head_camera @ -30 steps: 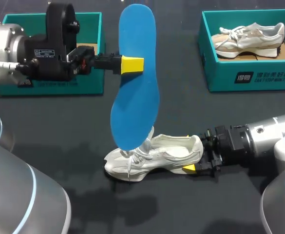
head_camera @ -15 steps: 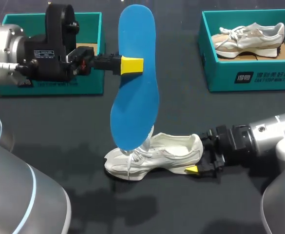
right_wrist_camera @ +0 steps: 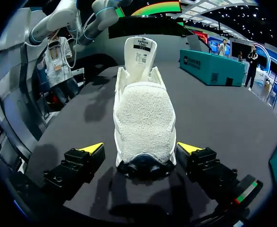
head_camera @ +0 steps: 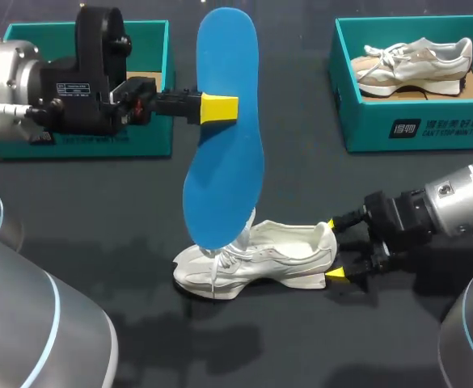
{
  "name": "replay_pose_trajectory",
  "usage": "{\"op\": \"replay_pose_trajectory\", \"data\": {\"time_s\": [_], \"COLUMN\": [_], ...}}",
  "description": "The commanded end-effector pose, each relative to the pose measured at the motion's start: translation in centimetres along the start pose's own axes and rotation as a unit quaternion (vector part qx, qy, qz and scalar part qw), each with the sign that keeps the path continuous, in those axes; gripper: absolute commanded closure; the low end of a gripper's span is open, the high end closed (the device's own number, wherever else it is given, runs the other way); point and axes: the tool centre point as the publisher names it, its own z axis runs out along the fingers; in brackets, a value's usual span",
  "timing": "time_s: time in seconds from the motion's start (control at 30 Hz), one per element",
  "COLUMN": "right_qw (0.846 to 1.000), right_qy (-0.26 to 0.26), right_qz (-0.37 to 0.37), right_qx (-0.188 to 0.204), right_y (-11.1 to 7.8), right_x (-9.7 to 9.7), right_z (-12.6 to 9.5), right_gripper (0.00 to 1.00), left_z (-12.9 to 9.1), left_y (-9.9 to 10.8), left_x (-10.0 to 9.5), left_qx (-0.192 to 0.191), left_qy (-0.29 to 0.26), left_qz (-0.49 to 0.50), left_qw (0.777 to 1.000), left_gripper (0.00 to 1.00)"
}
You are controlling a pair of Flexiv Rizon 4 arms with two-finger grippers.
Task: Take the shoe out of the shoebox, open the shoe tongue, remove and reinsert the insole, then place the shoe into the shoebox
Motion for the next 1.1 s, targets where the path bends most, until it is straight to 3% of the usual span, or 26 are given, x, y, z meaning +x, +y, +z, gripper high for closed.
{"op": "replay_pose_trajectory", "data": {"time_s": [0.03, 0.23, 0.63, 0.9, 1.1], "right_qw": [0.993, 0.979, 0.979, 0.951, 0.932], "right_qy": [0.005, -0.011, -0.011, -0.025, -0.043], "right_qz": [0.015, 0.027, 0.027, 0.061, 0.080], "right_qx": [0.119, 0.204, 0.204, 0.302, 0.352], "right_y": [1.8, 3.8, 3.8, 6.9, 7.9], "right_x": [0.8, 1.6, 1.6, 1.0, 1.1], "right_z": [-2.3, -3.5, -3.5, -2.5, -2.4], "right_gripper": [0.00, 0.00, 0.00, 0.00, 0.00], "left_z": [0.1, 0.1, 0.1, 0.1, 0.1], "left_y": [0.1, 0.1, 0.1, 0.1, 0.1], "left_x": [0.0, 0.0, 0.0, 0.0, 0.0], "left_qx": [0.000, 0.000, 0.000, 0.000, 0.000], "left_qy": [0.000, 0.000, 0.000, 0.000, 0.000], "left_qz": [0.000, 0.000, 0.000, 0.000, 0.000], "left_qw": [1.000, 1.000, 1.000, 1.000, 1.000], "left_gripper": [1.00, 1.00, 1.00, 1.00, 1.00]}}
